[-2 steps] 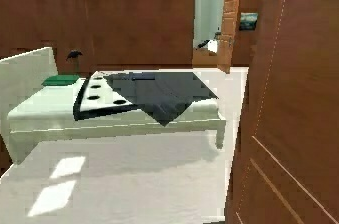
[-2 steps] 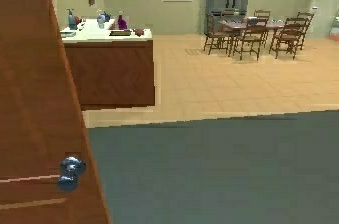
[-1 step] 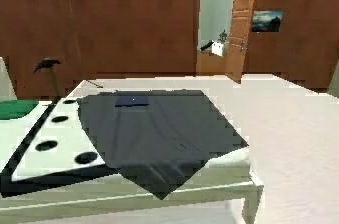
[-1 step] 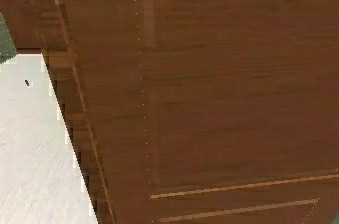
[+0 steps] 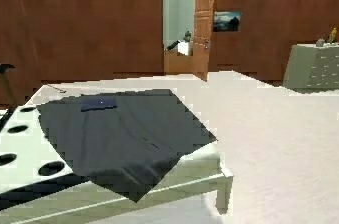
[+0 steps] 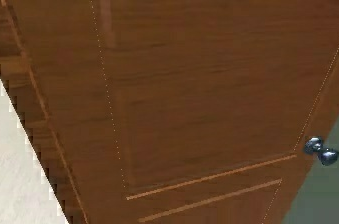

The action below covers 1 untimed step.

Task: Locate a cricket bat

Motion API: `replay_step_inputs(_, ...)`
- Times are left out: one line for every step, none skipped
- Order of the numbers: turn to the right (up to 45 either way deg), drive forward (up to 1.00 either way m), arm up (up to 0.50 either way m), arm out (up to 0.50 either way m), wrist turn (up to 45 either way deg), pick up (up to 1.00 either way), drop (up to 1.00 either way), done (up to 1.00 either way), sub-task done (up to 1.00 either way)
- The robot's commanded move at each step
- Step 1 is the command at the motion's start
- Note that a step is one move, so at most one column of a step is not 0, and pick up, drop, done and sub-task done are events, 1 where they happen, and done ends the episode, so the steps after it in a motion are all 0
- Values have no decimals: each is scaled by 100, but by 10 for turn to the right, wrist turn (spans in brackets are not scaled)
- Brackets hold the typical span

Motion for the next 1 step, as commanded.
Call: replay_step_inputs(0,20,0,0,0,0,0,0,0)
